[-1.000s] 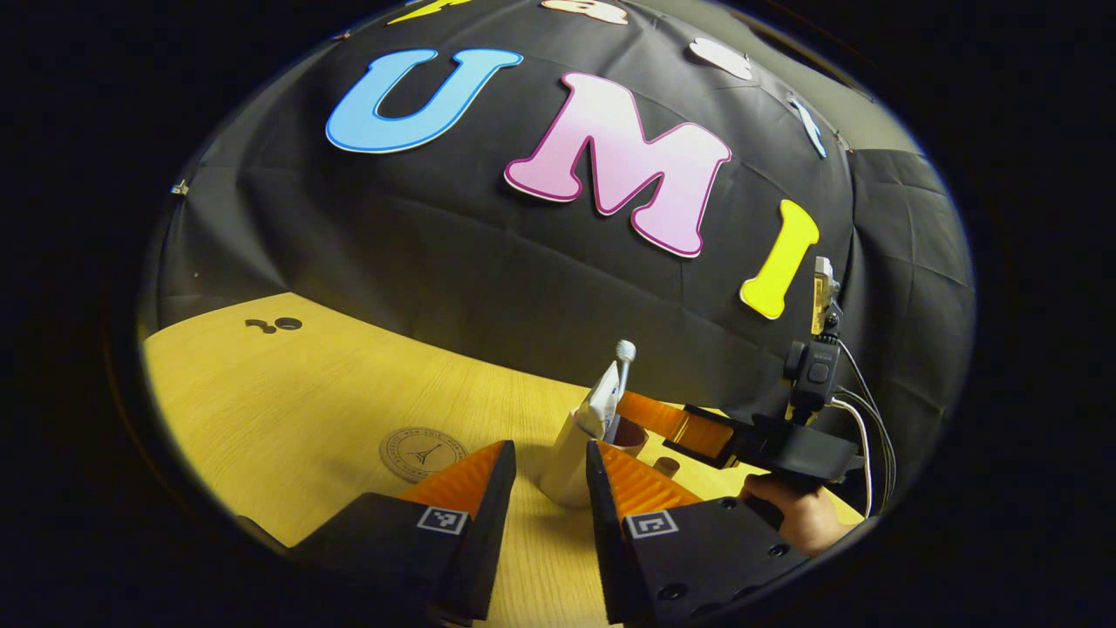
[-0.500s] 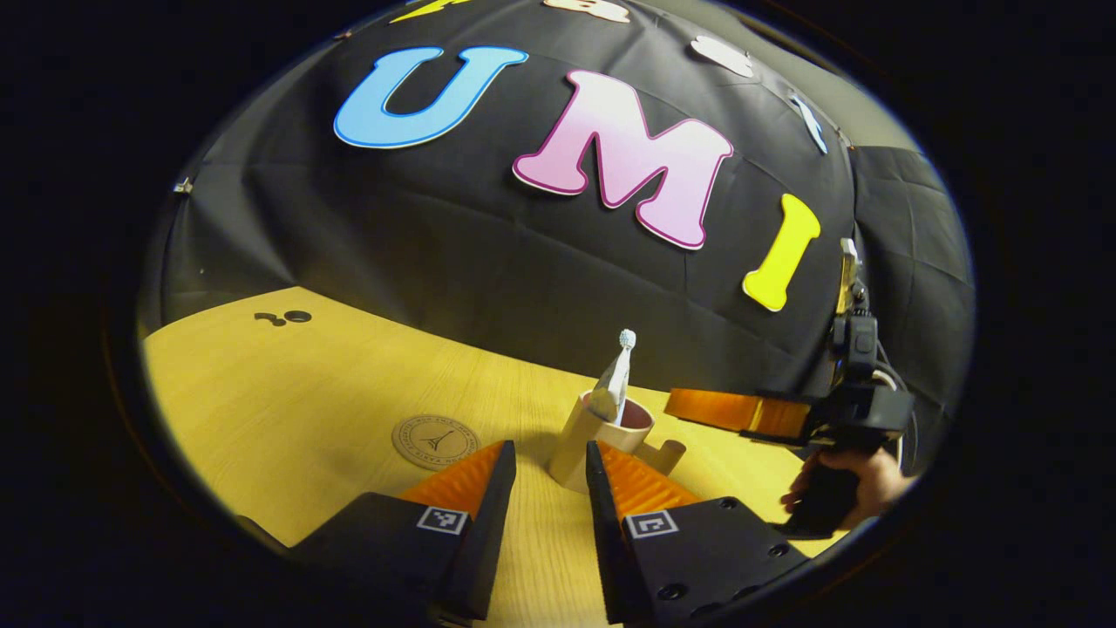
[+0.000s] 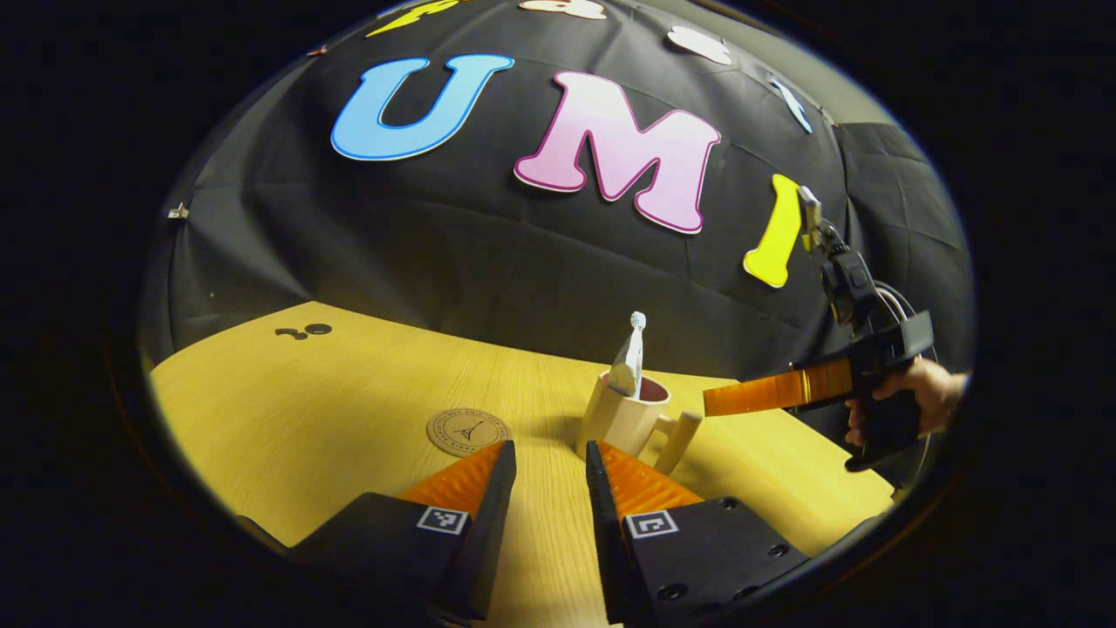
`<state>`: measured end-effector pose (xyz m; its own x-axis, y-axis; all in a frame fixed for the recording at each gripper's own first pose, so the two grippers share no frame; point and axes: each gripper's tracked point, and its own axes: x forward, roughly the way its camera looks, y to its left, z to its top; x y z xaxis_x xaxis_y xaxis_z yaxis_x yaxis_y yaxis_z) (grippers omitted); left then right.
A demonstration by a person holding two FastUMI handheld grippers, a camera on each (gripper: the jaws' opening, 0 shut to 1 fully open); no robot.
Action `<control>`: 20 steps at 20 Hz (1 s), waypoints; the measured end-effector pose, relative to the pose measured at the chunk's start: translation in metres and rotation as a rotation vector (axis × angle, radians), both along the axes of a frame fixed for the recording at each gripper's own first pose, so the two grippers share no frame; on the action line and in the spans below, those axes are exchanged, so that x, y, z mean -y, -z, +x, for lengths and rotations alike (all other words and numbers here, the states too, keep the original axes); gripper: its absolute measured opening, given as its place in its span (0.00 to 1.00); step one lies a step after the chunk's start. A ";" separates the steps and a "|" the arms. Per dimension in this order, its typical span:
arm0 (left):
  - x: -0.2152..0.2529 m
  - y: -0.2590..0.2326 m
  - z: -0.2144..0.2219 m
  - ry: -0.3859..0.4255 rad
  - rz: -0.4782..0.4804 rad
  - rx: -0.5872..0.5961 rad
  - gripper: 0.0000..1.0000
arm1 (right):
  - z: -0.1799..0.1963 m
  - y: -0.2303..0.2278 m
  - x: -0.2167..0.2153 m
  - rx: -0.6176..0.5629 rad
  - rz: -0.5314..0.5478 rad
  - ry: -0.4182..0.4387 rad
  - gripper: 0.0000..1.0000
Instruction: Put the toothbrush and toothpaste on the desktop into the cup, then pick up the cup and place it on the coaster on the desktop.
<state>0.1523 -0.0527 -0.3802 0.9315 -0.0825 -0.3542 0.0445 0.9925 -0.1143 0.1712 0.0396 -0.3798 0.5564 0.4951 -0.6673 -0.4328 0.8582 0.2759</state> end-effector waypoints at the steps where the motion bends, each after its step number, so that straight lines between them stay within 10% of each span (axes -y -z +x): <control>1: 0.001 0.003 -0.003 0.011 0.005 -0.005 0.52 | -0.002 0.005 -0.001 -0.025 -0.031 -0.013 0.58; 20: -0.028 0.026 -0.023 -0.032 -0.018 -0.040 0.52 | 0.006 0.092 -0.026 -0.354 -0.405 -0.269 0.51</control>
<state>0.1296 -0.0245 -0.4059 0.9187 -0.0594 -0.3903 0.0076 0.9911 -0.1330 0.1770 0.0659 -0.4718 0.1565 0.2548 -0.9542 -0.5907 0.7985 0.1164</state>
